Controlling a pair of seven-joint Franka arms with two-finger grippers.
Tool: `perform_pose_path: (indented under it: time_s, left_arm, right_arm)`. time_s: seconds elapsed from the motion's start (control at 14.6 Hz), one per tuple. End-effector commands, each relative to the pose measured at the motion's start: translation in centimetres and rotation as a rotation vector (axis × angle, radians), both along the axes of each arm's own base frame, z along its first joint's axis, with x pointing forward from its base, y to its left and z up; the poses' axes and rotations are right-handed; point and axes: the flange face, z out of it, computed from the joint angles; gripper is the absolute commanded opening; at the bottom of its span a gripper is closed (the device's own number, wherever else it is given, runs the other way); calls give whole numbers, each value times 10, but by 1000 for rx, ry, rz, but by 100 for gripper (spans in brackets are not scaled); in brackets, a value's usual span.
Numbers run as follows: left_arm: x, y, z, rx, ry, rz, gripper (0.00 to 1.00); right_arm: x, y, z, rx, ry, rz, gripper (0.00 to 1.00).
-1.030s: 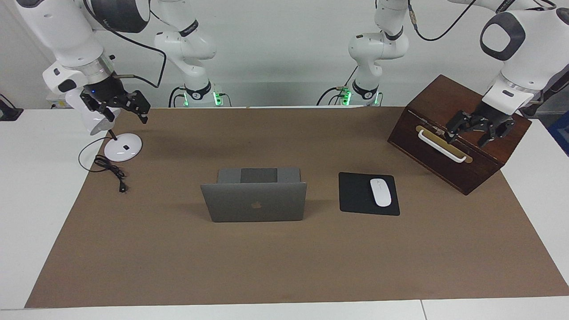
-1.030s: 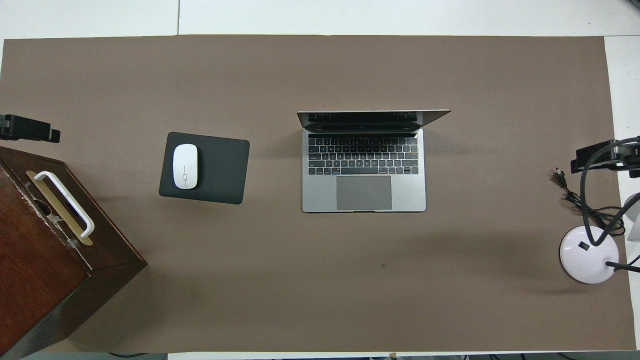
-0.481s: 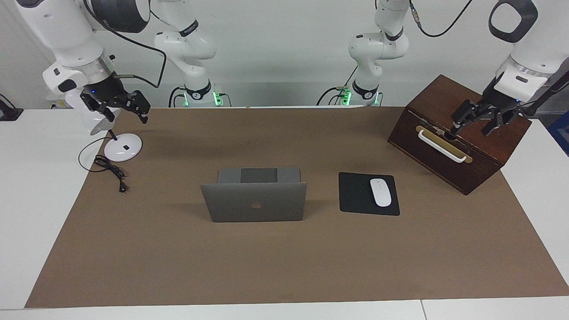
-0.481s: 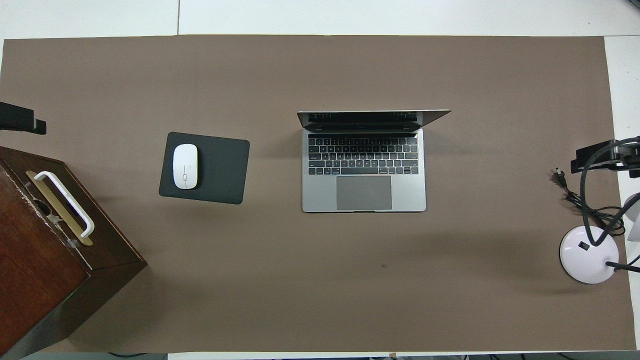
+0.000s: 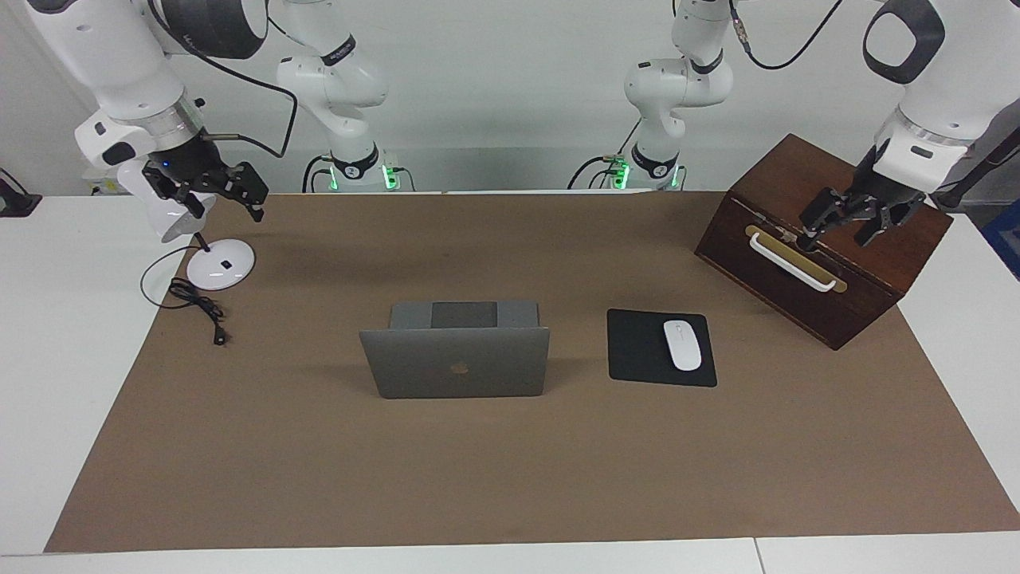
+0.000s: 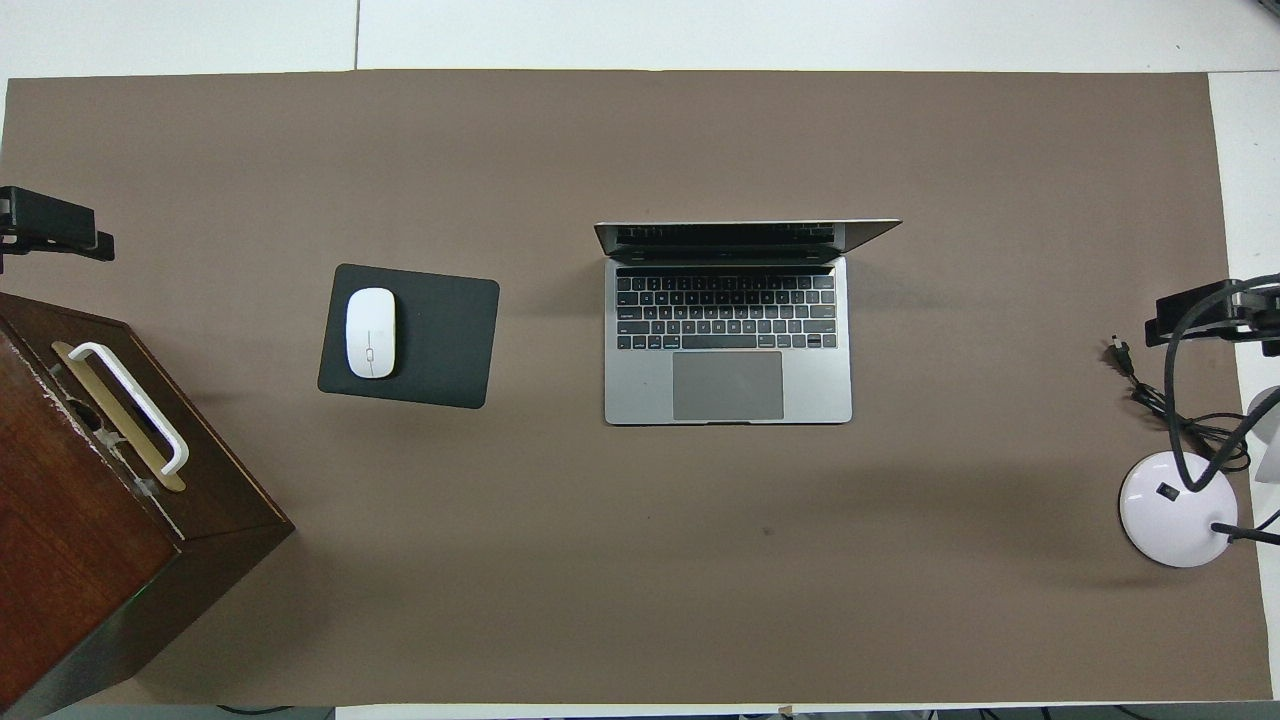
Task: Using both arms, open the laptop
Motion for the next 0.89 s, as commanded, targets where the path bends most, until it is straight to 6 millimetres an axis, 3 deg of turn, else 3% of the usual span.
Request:
perform_pose_path:
  time_s: [0.0, 0.21, 0.55, 0.82]
  left_arm:
    - [2, -1, 4, 25, -5, -8, 100]
    - [1, 0, 4, 23, -9, -5, 100]
    - [-6, 0, 8, 22, -15, 2, 100]
    - [-12, 3, 5, 19, -4, 5, 100]
  right_arm:
    - [-5, -8, 1, -13, -19, 15, 100]
    - [-4, -5, 1, -13, -19, 20, 100]
    - [-4, 25, 5, -4, -25, 71, 100]
    - [-3, 36, 6, 8, -29, 92, 100]
